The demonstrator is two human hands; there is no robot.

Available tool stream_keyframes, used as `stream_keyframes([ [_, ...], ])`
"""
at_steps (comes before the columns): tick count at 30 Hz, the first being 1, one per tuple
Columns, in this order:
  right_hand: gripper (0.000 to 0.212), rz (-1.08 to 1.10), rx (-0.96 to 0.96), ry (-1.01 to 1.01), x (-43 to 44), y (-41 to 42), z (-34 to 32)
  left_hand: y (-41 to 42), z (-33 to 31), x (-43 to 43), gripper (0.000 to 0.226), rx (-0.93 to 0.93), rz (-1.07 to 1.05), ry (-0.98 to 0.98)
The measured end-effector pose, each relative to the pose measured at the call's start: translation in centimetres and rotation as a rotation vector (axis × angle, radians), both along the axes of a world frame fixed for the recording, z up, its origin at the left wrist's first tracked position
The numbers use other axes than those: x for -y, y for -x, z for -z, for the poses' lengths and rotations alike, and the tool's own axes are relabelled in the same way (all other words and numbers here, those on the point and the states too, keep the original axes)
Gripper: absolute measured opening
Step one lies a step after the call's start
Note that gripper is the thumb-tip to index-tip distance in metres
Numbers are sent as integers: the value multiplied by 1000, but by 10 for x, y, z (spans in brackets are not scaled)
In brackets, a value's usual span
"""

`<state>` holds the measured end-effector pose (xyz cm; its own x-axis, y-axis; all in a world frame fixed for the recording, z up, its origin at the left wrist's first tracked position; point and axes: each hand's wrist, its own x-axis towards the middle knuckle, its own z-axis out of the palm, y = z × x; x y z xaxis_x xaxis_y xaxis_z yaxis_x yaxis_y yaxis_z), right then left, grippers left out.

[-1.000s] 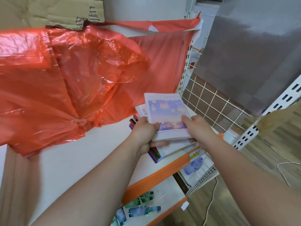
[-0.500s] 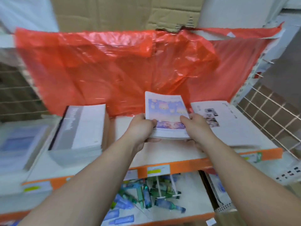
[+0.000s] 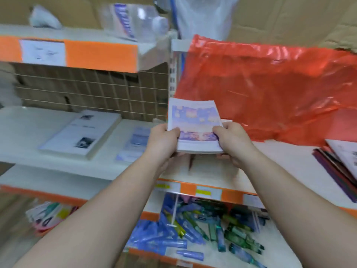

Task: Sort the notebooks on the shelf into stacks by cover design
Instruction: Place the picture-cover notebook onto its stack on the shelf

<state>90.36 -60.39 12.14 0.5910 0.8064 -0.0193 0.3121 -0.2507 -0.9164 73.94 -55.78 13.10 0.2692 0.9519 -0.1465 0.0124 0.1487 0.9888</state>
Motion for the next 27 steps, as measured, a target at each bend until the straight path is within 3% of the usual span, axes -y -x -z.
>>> stream_keyframes([
  [9,29,-158,128,89,-55,109,12,120,28,-60,20,-219,-99,54],
  [16,26,-239,53,176,-92,118,40,140,53,-95,15,-363,-106,75],
  [22,28,-271,40,233,-120,124,55,150,68,-124,29,-480,-123,10],
  [27,13,-230,46,306,-142,131,71,154,78,-154,26,-609,-18,-91],
])
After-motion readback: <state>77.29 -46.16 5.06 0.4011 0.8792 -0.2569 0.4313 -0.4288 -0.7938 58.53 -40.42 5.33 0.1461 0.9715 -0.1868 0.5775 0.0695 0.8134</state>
